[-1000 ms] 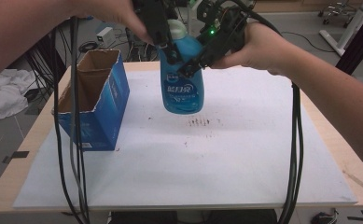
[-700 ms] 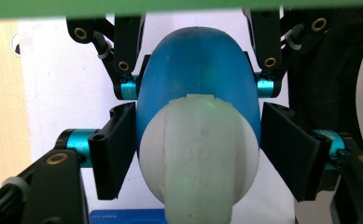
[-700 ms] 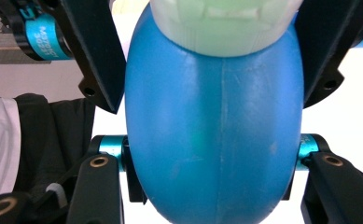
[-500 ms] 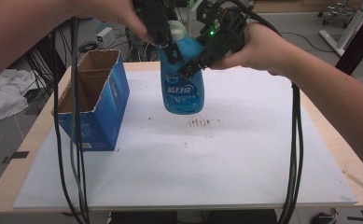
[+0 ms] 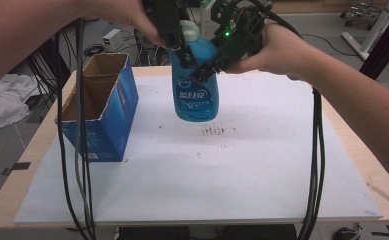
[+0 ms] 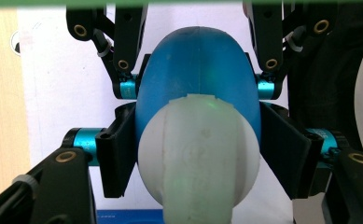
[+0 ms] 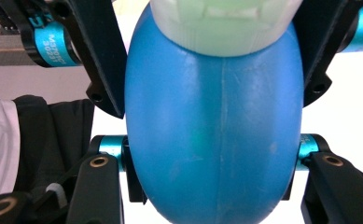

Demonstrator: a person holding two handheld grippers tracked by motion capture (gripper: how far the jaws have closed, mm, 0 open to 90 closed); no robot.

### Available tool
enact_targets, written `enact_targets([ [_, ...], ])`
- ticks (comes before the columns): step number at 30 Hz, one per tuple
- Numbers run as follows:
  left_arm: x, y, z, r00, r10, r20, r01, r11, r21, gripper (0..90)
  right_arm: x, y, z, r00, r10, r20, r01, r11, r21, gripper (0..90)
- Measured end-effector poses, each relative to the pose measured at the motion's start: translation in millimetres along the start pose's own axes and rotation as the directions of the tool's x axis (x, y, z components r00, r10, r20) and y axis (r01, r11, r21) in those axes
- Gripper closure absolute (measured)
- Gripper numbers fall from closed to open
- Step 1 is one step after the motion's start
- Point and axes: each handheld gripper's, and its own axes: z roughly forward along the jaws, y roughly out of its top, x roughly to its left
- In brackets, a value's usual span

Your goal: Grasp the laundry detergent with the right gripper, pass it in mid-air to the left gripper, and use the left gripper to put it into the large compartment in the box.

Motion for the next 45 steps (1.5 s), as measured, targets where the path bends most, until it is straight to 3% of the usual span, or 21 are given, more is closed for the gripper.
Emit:
enact_targets([
  [18,0.3,-1.8,-0.2,0.9999,0.004,-0.015,-0.004,1.0,0.006,37.5,0.3,1.0,1.7,1.0,-0.001,0.003,0.001,1.0,0.006,44.5],
  [30,1.3,-5.4,-2.3,0.9998,0.007,-0.02,-0.007,0.9998,-0.016,38.2,-2.3,2.2,2.6,1.0,0.005,-0.006,-0.005,1.0,-0.009,43.0],
  [32,1.8,-6.8,-3.0,0.9998,0.0,-0.018,-0.001,0.9997,-0.026,38.2,-1.5,2.4,1.9,0.9997,0.024,-0.007,-0.024,1.0,-0.004,42.7],
  [35,2.9,-8.2,-1.8,0.9998,-0.001,-0.019,0.001,0.9999,-0.016,38.3,-4.4,3.8,0.4,0.9994,0.034,-0.003,-0.034,0.998,-0.044,32.8],
  [39,5.1,-10.2,-3.3,0.9999,-0.007,-0.016,0.006,0.9997,-0.025,38.3,-4.6,3.5,4.0,0.9984,0.057,-0.002,-0.057,0.998,-0.024,22.6],
  [45,6.1,-15.1,-6.8,0.9997,-0.022,-0.008,0.022,0.9993,-0.029,38.3,-7.9,1.7,3.9,0.9945,0.103,-0.02,-0.103,0.995,-0.016,16.7],
])
